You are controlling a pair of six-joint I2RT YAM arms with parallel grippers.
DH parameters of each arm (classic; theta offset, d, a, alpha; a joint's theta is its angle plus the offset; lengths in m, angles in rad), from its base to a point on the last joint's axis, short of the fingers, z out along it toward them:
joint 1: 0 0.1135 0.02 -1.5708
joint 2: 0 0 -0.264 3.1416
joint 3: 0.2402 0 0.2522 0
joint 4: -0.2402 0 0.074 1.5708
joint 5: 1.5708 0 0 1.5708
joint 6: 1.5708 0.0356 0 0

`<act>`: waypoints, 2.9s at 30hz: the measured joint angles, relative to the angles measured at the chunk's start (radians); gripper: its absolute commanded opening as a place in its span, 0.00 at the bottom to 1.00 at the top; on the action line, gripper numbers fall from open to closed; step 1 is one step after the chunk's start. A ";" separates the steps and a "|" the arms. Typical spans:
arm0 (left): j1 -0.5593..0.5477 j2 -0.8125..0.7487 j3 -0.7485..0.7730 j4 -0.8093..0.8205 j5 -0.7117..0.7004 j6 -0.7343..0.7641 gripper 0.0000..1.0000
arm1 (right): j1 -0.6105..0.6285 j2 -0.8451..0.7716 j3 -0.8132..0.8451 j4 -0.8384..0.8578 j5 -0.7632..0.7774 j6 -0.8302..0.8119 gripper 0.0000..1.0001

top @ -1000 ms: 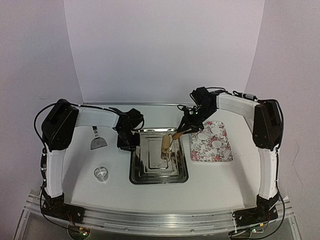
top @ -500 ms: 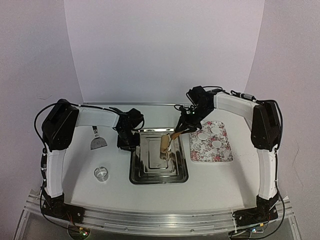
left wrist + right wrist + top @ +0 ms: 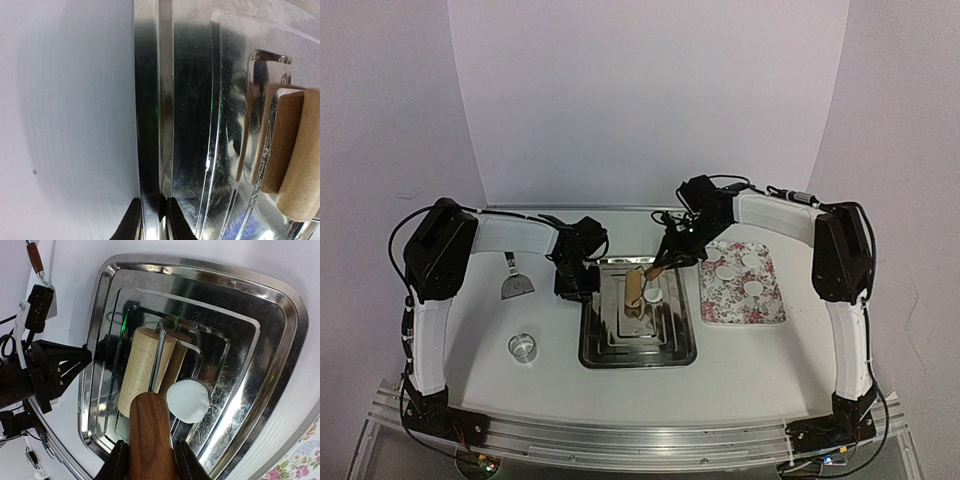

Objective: Roll out the dumpling wrappers from the dough

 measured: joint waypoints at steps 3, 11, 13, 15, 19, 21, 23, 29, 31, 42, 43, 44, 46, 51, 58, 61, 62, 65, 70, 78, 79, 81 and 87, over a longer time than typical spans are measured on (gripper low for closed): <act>0.004 0.000 -0.001 0.002 0.001 0.016 0.00 | 0.000 0.017 0.063 -0.046 -0.010 -0.026 0.00; 0.048 -0.006 -0.021 0.079 0.018 0.217 0.00 | -0.009 0.103 0.292 -0.228 -0.084 -0.108 0.00; 0.060 -0.006 -0.023 0.101 0.019 0.305 0.00 | -0.010 0.111 0.326 -0.271 -0.090 -0.108 0.00; 0.072 -0.006 -0.023 0.124 0.021 0.397 0.00 | -0.011 0.111 0.344 -0.305 -0.096 -0.106 0.00; 0.082 -0.006 -0.023 0.148 0.031 0.568 0.00 | -0.011 0.101 0.350 -0.333 -0.091 -0.103 0.00; 0.082 -0.006 -0.022 0.155 0.041 0.658 0.02 | -0.011 0.084 0.337 -0.341 -0.080 -0.103 0.00; 0.080 -0.005 -0.016 0.157 0.047 0.724 0.06 | -0.012 0.048 0.306 -0.346 -0.067 -0.103 0.00; 0.079 0.044 0.090 0.149 0.070 0.845 0.26 | -0.032 -0.083 0.219 -0.364 -0.068 -0.108 0.00; 0.078 0.060 0.122 0.150 0.067 0.850 0.36 | -0.042 -0.117 0.197 -0.370 -0.086 -0.121 0.00; 0.079 0.055 0.158 0.114 0.055 0.518 0.64 | -0.052 -0.155 0.056 -0.423 -0.117 -0.234 0.00; 0.080 0.042 0.150 0.098 0.054 0.465 0.64 | -0.051 -0.155 0.058 -0.424 -0.118 -0.240 0.00; 0.082 0.021 0.135 0.084 0.057 0.406 0.65 | -0.050 -0.154 0.063 -0.425 -0.119 -0.244 0.00; 0.091 -0.041 0.069 0.064 0.071 0.301 0.69 | -0.045 -0.149 0.084 -0.427 -0.121 -0.248 0.00; 0.129 -0.234 -0.136 0.011 0.102 0.094 0.72 | -0.038 -0.126 0.155 -0.423 -0.125 -0.253 0.00; 0.148 -0.306 -0.292 -0.002 0.128 -0.021 0.72 | -0.028 -0.050 0.197 -0.427 -0.121 -0.273 0.00; 0.148 -0.306 -0.324 -0.008 0.128 -0.036 0.69 | -0.024 -0.018 0.214 -0.430 -0.121 -0.282 0.00; 0.149 -0.306 -0.331 -0.011 0.127 -0.037 0.67 | -0.023 -0.008 0.222 -0.430 -0.120 -0.283 0.00; 0.150 -0.306 -0.333 -0.022 0.125 -0.036 0.65 | -0.019 0.012 0.245 -0.429 -0.120 -0.289 0.00; 0.151 -0.306 -0.333 -0.029 0.114 -0.035 0.62 | -0.011 0.021 0.257 -0.429 -0.092 -0.293 0.00; 0.153 -0.301 -0.345 -0.032 0.110 -0.034 0.56 | -0.011 0.022 0.206 -0.392 -0.099 -0.295 0.00; 0.153 -0.298 -0.346 -0.032 0.110 -0.034 0.56 | -0.012 0.022 0.200 -0.385 -0.104 -0.298 0.00; 0.153 -0.291 -0.347 -0.032 0.110 -0.034 0.54 | -0.010 0.022 0.191 -0.373 -0.111 -0.302 0.00; 0.153 -0.268 -0.350 -0.033 0.109 -0.034 0.44 | -0.001 0.014 0.178 -0.364 -0.089 -0.289 0.00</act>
